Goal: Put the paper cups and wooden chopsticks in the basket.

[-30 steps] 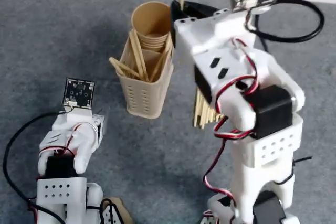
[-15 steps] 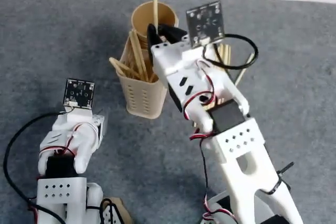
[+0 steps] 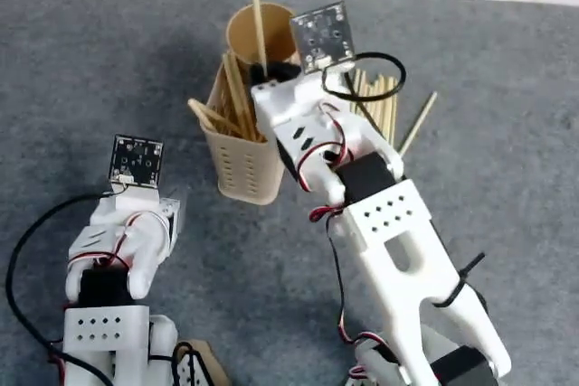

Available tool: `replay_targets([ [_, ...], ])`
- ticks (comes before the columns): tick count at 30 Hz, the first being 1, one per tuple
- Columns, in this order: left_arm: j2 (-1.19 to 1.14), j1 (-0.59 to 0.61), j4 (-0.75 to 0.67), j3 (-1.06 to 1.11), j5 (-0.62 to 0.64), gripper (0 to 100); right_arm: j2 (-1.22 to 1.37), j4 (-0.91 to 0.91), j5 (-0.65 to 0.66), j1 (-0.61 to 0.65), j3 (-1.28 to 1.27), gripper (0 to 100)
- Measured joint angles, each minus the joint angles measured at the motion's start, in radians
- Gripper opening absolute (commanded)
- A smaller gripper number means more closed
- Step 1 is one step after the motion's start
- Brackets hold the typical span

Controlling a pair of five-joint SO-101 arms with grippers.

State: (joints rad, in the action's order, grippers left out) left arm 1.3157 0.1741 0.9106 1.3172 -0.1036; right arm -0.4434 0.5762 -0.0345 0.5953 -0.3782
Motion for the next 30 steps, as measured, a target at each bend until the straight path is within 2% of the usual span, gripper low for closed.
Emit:
replay_targets([
  [5,0.000,0.000,0.000,0.000,0.000,21,-0.023,0.043,0.006,0.000,0.000,23.4],
  [10,0.000,0.000,0.000,0.000,0.000,21,-0.164,0.215,0.120,-0.009,0.095,23.4],
  [13,0.000,0.000,0.000,0.000,0.000,21,-0.204,0.397,0.138,-0.103,0.236,23.4],
  [17,0.000,0.000,0.000,0.000,0.000,21,-0.184,0.608,0.144,-0.327,0.411,23.4],
  [21,0.000,0.000,0.000,0.000,0.000,21,-0.009,0.637,0.144,-0.514,0.413,23.4],
  [30,0.000,0.000,0.000,0.000,0.000,21,0.605,0.514,0.118,-0.549,0.336,23.4],
])
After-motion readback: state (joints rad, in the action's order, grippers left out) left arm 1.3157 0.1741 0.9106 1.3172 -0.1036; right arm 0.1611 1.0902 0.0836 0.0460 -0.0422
